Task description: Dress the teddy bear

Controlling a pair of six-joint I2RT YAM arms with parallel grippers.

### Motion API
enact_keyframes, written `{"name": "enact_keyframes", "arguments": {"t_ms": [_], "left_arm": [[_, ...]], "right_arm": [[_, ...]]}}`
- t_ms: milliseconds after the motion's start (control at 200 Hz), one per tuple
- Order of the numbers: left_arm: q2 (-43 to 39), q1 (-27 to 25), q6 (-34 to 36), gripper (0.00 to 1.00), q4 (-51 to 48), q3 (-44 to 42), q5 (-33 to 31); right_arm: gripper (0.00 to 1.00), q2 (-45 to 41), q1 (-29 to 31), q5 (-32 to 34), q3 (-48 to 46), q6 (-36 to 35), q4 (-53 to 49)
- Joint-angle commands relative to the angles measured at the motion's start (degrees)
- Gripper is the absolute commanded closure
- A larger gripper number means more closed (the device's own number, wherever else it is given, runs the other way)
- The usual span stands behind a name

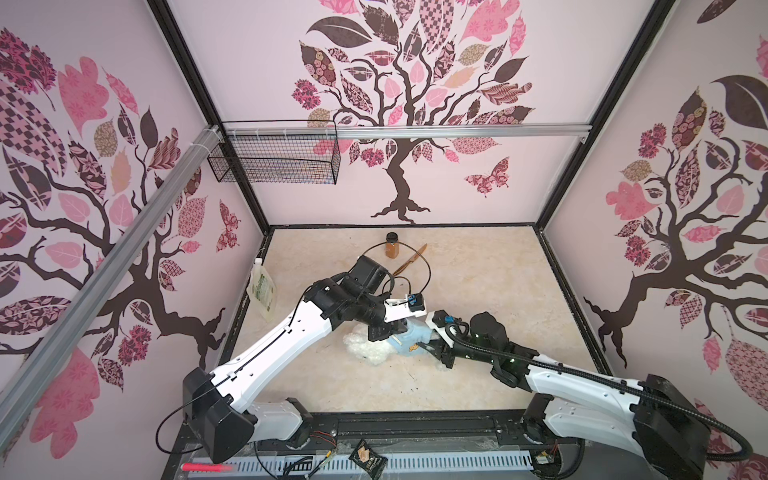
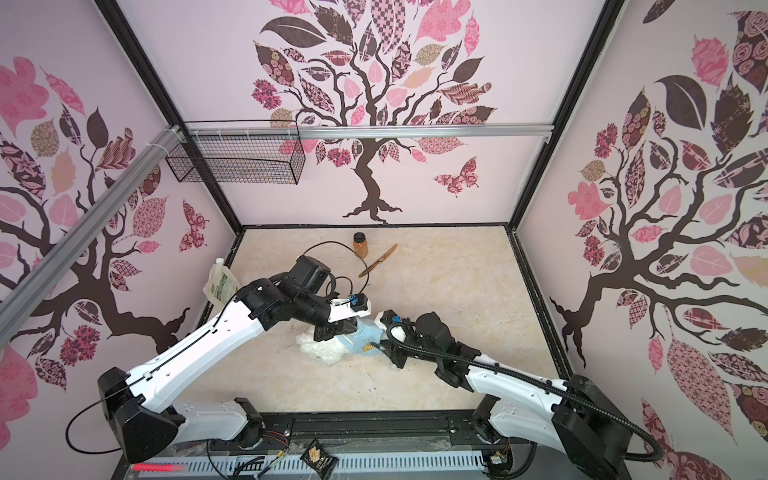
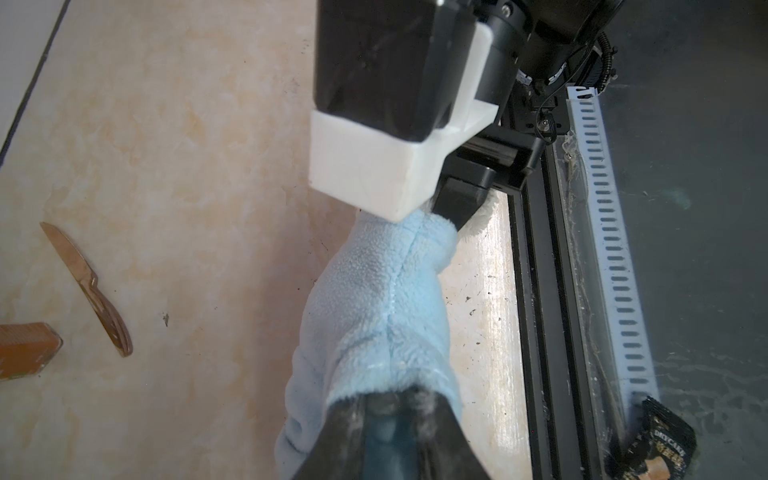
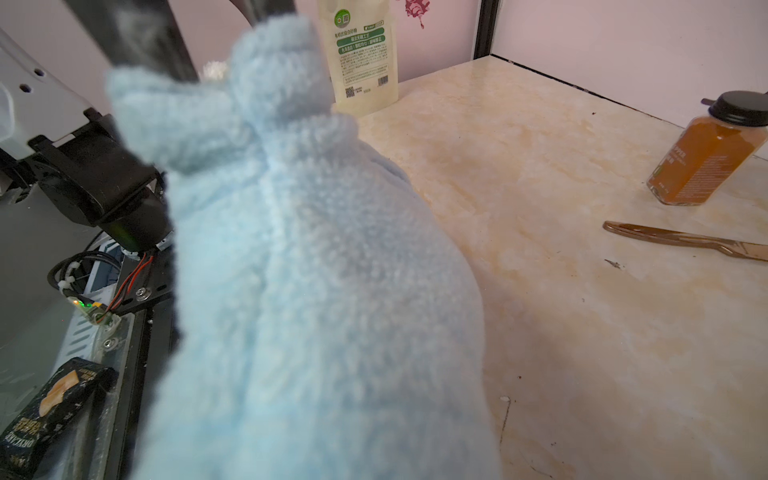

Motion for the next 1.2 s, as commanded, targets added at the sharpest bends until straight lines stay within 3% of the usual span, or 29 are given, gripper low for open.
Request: {"name": "enact_keyframes", "arguments": {"t_ms": [0, 390, 665, 745, 890, 970, 1150, 1195], "left_arm": [[0.7, -0.1, -0.7, 0.70, 2.4, -1.2, 2.6], [4.9, -1.6, -0.2, 0.55, -0.1, -2.1, -0.7], [8.9, -3.1, -1.6, 0.53, -1.9, -3.1, 3.1], [9.4, -3.4, -1.9, 0.57, -2.0, -3.7, 4.0], [8.8, -3.4, -2.7, 0.76, -0.8, -3.7, 6.4], [6.3, -3.3, -4.3, 0.82, 2.0, -3.7, 7.6], [-1.8, 2.5, -12.3, 1.00, 14.0, -7.9, 17.4], [-3.8, 4.1, -15.3, 1.00, 18.3, -9.4, 19.3]], "right_arm": [[0.76, -1.7, 0.0, -2.1, 0.4, 1.1, 4.9], [0.76, -2.8, 0.1, -5.2, 2.8, 4.9, 11.1], [0.77, -1.3, 0.0, -3.5, 5.9, 8.0, 16.4], [0.77, -1.1, 0.0, -2.3, 6.0, 9.6, 18.7], [0.78, -0.4, 0.0, 1.2, 5.2, 13.8, 21.9], [0.78, -0.5, -0.3, 3.3, 3.7, 14.7, 21.5], [0.79, -2.5, -4.2, 4.4, -1.8, 19.4, 20.5], [0.80, -3.2, -5.2, 4.4, -3.4, 20.4, 20.6]]}}
